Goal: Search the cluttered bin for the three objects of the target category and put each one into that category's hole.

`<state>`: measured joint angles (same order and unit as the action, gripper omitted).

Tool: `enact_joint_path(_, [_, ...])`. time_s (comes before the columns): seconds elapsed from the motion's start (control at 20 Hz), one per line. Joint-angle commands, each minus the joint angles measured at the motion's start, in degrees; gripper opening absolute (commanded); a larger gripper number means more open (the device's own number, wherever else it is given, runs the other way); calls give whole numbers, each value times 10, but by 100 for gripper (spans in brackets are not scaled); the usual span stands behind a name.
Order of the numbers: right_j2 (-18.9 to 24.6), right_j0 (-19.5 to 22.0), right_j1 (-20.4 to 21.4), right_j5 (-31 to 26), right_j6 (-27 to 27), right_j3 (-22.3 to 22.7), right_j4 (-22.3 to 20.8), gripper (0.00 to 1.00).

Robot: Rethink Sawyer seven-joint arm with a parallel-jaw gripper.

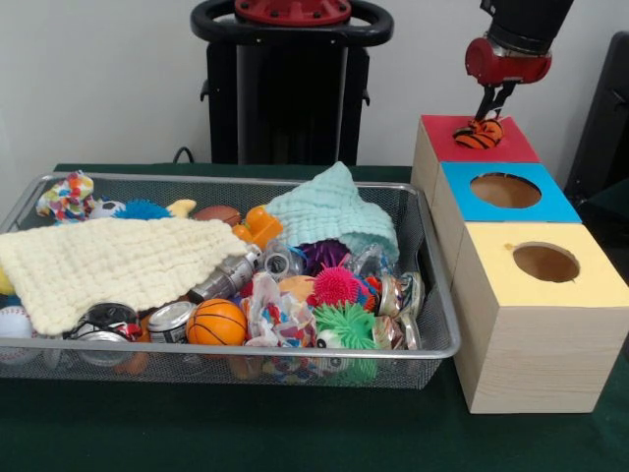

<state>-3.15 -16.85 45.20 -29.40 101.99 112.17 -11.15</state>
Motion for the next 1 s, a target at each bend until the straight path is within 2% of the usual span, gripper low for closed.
enact_joint_path(0.05, [-8, 17, -40, 83, 91, -32, -20, 0])
enact_joint_path(0.15, [12, 33, -22, 37, 75, -15, 0, 0])
enact_joint_path(0.25, [28, 48, 10, -41, 46, -3, 18, 0])
enact_joint_path(0.45, [38, 61, 49, -137, 11, -2, 25, 0])
enact_joint_path(0.65, [45, 69, 53, -132, 10, -2, 20, 0])
enact_joint_path(0.85, [53, 82, 72, -177, -6, -10, 19, 0])
enact_joint_path(1.0, [60, 84, 65, -150, 7, -12, 20, 0])
